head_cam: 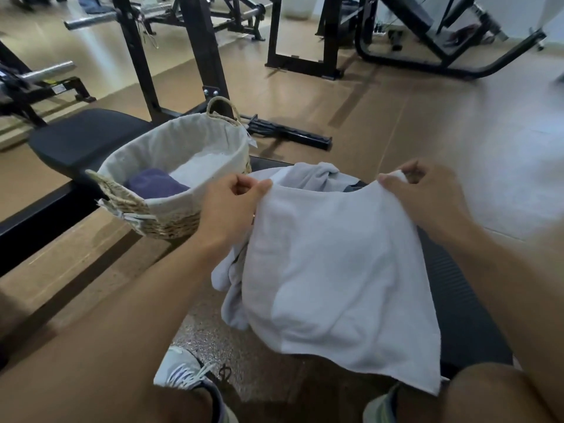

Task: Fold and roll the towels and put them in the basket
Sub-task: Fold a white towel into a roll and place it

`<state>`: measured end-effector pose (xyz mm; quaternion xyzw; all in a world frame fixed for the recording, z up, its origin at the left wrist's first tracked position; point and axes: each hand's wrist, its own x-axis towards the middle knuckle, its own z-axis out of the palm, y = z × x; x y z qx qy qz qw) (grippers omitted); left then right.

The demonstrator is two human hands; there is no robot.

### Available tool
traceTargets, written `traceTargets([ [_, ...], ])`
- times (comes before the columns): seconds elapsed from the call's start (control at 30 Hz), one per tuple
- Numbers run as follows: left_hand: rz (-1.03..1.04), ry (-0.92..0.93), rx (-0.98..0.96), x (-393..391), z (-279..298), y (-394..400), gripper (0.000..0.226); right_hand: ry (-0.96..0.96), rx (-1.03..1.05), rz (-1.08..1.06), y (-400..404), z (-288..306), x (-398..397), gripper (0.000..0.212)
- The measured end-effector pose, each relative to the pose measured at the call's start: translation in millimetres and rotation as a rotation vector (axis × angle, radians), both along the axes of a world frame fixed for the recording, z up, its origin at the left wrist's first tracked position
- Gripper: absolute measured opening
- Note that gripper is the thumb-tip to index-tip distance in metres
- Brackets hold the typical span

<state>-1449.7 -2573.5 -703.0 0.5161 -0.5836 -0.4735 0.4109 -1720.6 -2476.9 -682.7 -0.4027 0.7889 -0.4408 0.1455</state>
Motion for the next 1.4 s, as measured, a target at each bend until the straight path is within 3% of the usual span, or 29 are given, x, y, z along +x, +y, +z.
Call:
traceTargets([
  [0.23,-0.18,0.094,0.027,-15.5,27.5,50.8,0.02,-0.342,-0.075,0.394,21.9,26.6,77.6,0.005],
  [0.5,-0.29,0.224,0.146,-9.9,39.9,64.0,0.033,-0.403,0.082,0.772,37.8,43.4,85.1,0.024],
  [0.67,-0.362,0.262,0.19,-6.5,40.7,64.9,0.025,-0.233,0.025,0.708,34.7,40.1,84.5,0.008],
  [1.03,-0.41,0.243,0.151,-8.6,43.6,70.5,0.016,-0.064,-0.041,0.663,33.4,36.6,76.8,0.004],
  [1.3,-0.371,0.292,0.166,-10.9,42.7,71.1,0.02,-0.088,0.024,0.739,33.7,36.1,77.7,0.015],
  [1.4,-0.344,0.277,0.161,-10.3,40.8,71.0,0.018,-0.074,0.043,0.753,35.0,36.4,81.6,0.035],
])
